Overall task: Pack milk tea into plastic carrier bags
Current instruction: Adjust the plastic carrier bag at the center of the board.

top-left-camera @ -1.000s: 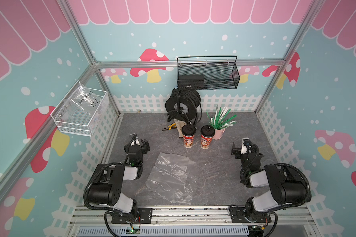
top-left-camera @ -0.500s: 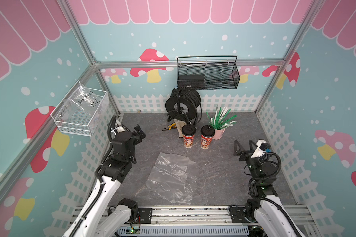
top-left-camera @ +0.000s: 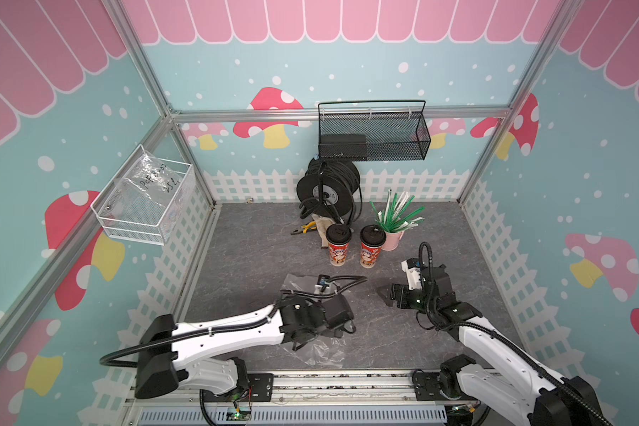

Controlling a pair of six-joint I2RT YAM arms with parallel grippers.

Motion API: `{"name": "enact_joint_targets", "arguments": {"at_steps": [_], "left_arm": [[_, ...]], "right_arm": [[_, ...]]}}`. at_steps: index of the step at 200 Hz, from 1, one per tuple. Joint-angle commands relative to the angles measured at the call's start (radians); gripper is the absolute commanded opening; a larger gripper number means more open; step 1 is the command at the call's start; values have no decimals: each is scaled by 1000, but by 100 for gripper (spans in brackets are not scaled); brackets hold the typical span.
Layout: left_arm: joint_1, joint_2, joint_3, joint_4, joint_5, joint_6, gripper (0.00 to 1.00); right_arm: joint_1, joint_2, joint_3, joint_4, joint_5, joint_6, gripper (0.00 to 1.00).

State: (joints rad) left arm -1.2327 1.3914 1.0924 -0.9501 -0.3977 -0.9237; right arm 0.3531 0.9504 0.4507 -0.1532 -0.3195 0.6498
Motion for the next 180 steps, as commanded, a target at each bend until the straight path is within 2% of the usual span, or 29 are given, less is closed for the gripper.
{"name": "enact_joint_targets", "arguments": {"at_steps": [1, 8, 21, 38, 83, 145, 162, 180], "left_arm": [[-32, 103, 67, 18, 9, -37, 76], [-33, 133, 66, 53, 42, -31, 66], [-33, 171, 39, 150, 119, -9, 64], [-29, 223, 30, 204, 160, -2, 58], [33, 323, 13, 298, 246, 25, 58], [96, 330, -33, 313, 228, 36, 68], [99, 344, -36, 324, 239, 37, 63], [99, 359, -34, 335, 250, 42, 50]], "right_arm": [[4, -4, 25, -120, 119, 27, 94], [4, -3, 24, -127, 123, 32, 94], [4, 1, 23, -140, 111, 31, 94], [5, -4, 16, -164, 116, 20, 94], [4, -34, -36, -157, 108, 19, 95], [4, -38, -61, -120, 99, 25, 95], [4, -23, -59, -115, 102, 22, 95], [4, -12, -64, -98, 99, 23, 94]]}}
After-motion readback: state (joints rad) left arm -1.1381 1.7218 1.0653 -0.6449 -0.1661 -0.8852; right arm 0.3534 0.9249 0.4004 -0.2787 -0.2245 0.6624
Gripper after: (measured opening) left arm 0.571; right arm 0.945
